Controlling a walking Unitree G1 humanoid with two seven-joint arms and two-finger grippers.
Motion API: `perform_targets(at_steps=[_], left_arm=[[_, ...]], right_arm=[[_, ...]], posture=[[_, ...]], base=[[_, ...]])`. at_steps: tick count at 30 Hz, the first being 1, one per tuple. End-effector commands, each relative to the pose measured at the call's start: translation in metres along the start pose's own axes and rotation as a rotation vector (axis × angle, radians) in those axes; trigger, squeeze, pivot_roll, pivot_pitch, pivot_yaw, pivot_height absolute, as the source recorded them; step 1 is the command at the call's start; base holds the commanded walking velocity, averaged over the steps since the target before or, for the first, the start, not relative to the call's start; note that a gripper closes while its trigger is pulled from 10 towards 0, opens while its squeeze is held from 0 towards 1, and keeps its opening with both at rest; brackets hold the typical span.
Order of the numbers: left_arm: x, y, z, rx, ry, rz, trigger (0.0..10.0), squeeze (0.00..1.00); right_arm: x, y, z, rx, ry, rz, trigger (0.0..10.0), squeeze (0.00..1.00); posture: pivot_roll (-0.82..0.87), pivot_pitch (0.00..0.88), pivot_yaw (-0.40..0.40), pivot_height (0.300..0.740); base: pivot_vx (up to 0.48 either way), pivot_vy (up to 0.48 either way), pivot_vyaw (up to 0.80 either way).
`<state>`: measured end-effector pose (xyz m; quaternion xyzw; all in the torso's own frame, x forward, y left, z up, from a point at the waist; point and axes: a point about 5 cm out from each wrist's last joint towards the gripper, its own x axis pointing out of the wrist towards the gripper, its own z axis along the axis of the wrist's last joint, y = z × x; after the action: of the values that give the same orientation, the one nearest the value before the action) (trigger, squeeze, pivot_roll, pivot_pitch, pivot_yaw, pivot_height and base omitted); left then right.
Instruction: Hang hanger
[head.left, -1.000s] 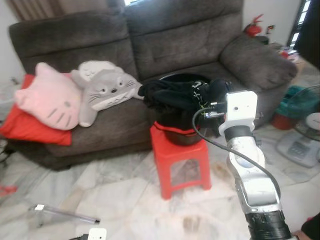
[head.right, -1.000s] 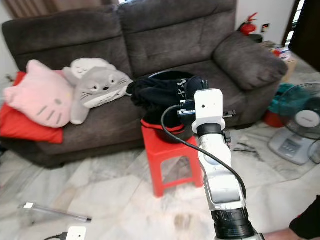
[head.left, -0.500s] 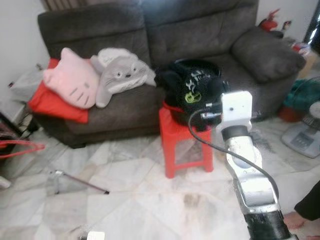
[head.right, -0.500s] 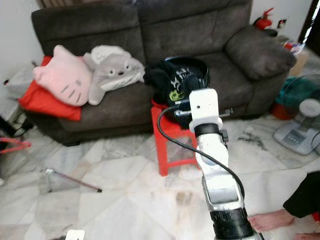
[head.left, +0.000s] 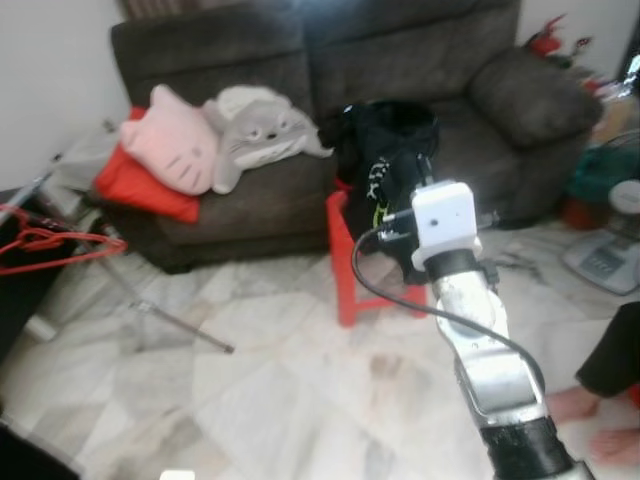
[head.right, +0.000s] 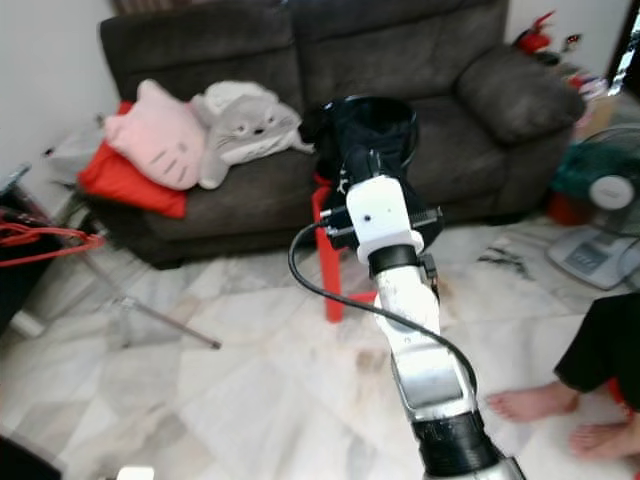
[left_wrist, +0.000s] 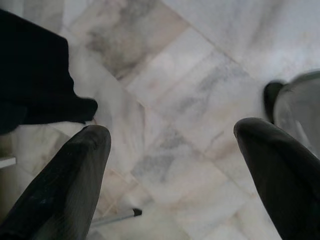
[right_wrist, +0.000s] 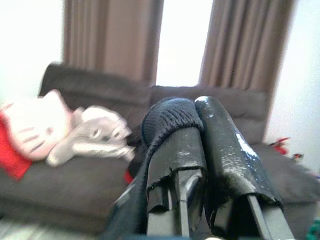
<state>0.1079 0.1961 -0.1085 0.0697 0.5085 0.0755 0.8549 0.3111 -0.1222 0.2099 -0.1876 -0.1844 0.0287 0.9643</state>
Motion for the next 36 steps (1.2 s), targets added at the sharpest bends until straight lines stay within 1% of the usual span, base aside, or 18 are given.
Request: perform_targets(at_steps=[1, 4, 6, 7, 8, 10, 12, 13, 14, 15, 16, 18, 21, 22, 23, 28, 32, 36], left_arm=[[0.004, 0.012, 0.013, 0.013, -0.035, 0.028, 10.0, 0.0], [0.003, 0.013, 0.013, 0.016, -0.035, 0.03, 10.0, 0.0], [0.003, 0.014, 0.012, 0.018, -0.034, 0.03, 10.0, 0.0], [0.003, 0.014, 0.012, 0.018, -0.035, 0.03, 10.0, 0.0], [0.003, 0.014, 0.012, 0.018, -0.035, 0.03, 10.0, 0.0], [0.004, 0.014, 0.013, 0.018, -0.038, 0.03, 10.0, 0.0], [0.004, 0.015, 0.014, 0.017, -0.04, 0.03, 10.0, 0.0], [0.004, 0.015, 0.014, 0.017, -0.04, 0.03, 10.0, 0.0], [0.004, 0.015, 0.014, 0.015, -0.041, 0.031, 10.0, 0.0], [0.004, 0.016, 0.014, 0.011, -0.042, 0.033, 10.0, 0.0], [0.004, 0.016, 0.014, 0.01, -0.042, 0.034, 10.0, 0.0], [0.004, 0.017, 0.014, 0.001, -0.042, 0.039, 10.0, 0.0], [0.004, 0.018, 0.014, 0.003, -0.041, 0.039, 10.0, 0.0], [0.004, 0.019, 0.014, -0.002, -0.041, 0.045, 10.0, 0.0], [0.004, 0.02, 0.014, -0.004, -0.041, 0.047, 10.0, 0.0], [0.004, 0.02, 0.014, -0.005, -0.041, 0.047, 10.0, 0.0], [0.006, 0.029, 0.033, -0.039, -0.123, 0.063, 10.0, 0.0], [0.007, 0.03, 0.046, -0.039, -0.178, 0.065, 10.0, 0.0]], right_arm=[[0.004, 0.006, 0.019, 0.028, -0.091, 0.025, 10.0, 0.0], [0.002, 0.014, 0.026, 0.039, -0.13, 0.103, 10.0, 0.0], [0.0, 0.023, 0.023, 0.053, -0.114, 0.175, 10.0, 0.0], [-0.001, 0.026, 0.014, 0.041, -0.071, 0.207, 10.0, 0.0], [-0.001, 0.026, 0.014, 0.041, -0.071, 0.207, 10.0, 0.0], [-0.002, 0.027, -0.007, 0.011, 0.023, 0.212, 10.0, 0.0], [-0.004, 0.019, -0.035, 0.004, 0.144, 0.141, 10.0, 0.0], [-0.004, 0.018, -0.038, 0.003, 0.155, 0.134, 10.0, 0.0], [-0.005, 0.016, -0.048, 0.024, 0.203, 0.113, 10.0, 0.0], [-0.011, 0.011, -0.073, 0.034, 0.32, 0.07, 10.0, 0.0], [-0.014, 0.009, -0.084, 0.025, 0.377, 0.05, 10.0, 0.0], [-0.021, 0.003, -0.103, 0.081, 0.453, 0.011, 10.0, 0.0], [-0.024, 0.0, -0.11, 0.068, 0.474, -0.004, 10.0, 0.0], [-0.03, -0.004, -0.12, 0.122, 0.516, -0.059, 10.0, 0.0], [-0.031, -0.005, -0.123, 0.139, 0.529, -0.075, 10.0, 0.0], [-0.031, -0.006, -0.126, 0.148, 0.534, -0.088, 10.0, 0.0], [-0.025, 0.006, -0.121, 0.221, 0.474, -0.077, 10.0, 0.0], [-0.025, 0.008, -0.122, 0.223, 0.468, -0.076, 10.0, 0.0]], posture=[[-0.28, 0.0, 0.198, 0.74], [-0.28, 0.0, 0.198, 0.74], [-0.28, 0.0, 0.198, 0.74], [-0.28, 0.0, 0.198, 0.74], [-0.28, 0.0, 0.198, 0.74], [-0.27, 0.0, 0.192, 0.74], [-0.26, 0.0, 0.19, 0.74], [-0.26, 0.0, 0.19, 0.74], [-0.26, 0.0, 0.187, 0.74], [-0.25, 0.0, 0.184, 0.74], [-0.25, 0.0, 0.184, 0.74], [-0.24, 0.0, 0.181, 0.74], [-0.24, 0.0, 0.181, 0.74], [-0.24, 0.0, 0.178, 0.74], [-0.24, 0.0, 0.178, 0.74], [-0.24, 0.0, 0.178, 0.74], [-0.24, 0.0, 0.178, 0.74], [-0.24, 0.0, 0.178, 0.74]], base=[[0.0, 0.0, 0.0], [0.0, 0.0, 0.0], [0.0, 0.0, 0.0], [0.0, 0.0, 0.0], [0.0, 0.0, 0.0], [0.0, 0.0, 0.0], [0.0, 0.0, 0.0], [0.0, 0.0, 0.0], [0.0, 0.0, 0.0], [0.0, 0.0, 0.0], [0.0, 0.0, 0.0], [0.0, 0.0, 0.0], [0.0, 0.0, 0.0], [0.0, 0.0, 0.0], [0.0, 0.0, 0.0], [0.0, 0.0, 0.0], [0.0, 0.0, 0.0], [0.0, 0.0, 0.0]])
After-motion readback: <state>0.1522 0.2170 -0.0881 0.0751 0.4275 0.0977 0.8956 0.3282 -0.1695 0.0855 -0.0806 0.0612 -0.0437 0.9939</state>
